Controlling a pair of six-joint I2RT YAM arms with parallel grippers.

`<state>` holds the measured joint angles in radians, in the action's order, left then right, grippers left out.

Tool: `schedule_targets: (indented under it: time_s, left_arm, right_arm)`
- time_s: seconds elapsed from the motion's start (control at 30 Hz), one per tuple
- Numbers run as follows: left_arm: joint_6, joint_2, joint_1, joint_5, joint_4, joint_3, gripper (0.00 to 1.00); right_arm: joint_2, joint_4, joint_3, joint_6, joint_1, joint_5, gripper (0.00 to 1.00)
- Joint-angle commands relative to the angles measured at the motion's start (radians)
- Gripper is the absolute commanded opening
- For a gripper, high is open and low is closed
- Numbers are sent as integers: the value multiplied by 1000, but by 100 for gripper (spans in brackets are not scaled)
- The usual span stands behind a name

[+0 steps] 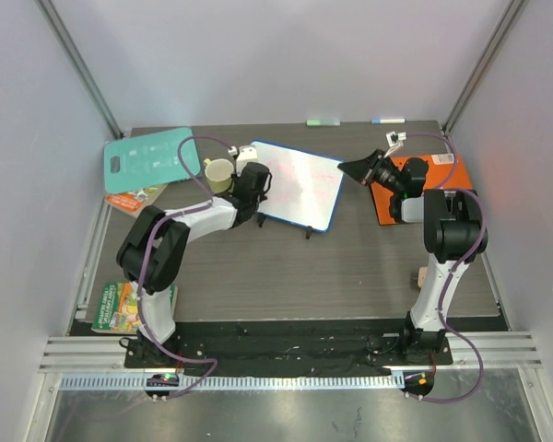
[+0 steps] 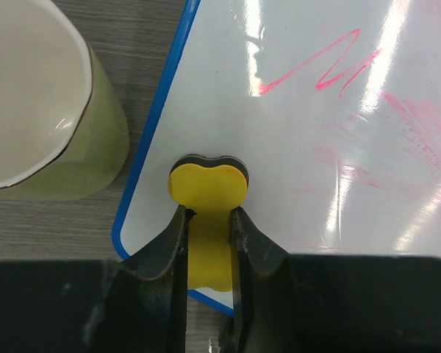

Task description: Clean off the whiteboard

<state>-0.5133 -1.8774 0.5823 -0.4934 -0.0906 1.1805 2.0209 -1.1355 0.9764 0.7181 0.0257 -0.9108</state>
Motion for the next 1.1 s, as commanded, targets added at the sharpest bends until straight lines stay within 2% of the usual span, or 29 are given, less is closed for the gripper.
schedule_targets:
  time_s: [0.0,0.17,0.33,0.43,0.5,0.6,0.67,0.83,1.07]
  left_arm:
    - [64,-87,88,116,-55,63,0]
    - [78,-147,197,203,-92,114,0]
    - [64,-202,251,197,-94,145,0]
    - [49,-201,254,126,-95,127,0]
    - [45,-168,249,43,-139,55,0]
    - [50,-112,232,-66,-279,-65,0]
    - [29,-89,199,-80,-328,-106,0]
    - [-21,-42,102,-91,-350,-153,0]
    - [-54,32,7,-115,-284,-163,0]
  right_arm:
    - [-14,-98,30,-86,-6,-56,1]
    - [-14,-104,30,-83,-6,-57,2]
    - [-14,-106,28,-82,-6,-57,1]
    - [-13,-106,30,-83,-6,-56,1]
    - [-13,-110,30,-78,-6,-57,1]
    - [-13,-116,27,-78,-6,-57,2]
    - [-11,-125,28,-71,-6,-59,2]
    - [-10,-135,25,-65,-6,-59,2]
    - [-7,-147,28,-54,-6,-63,1]
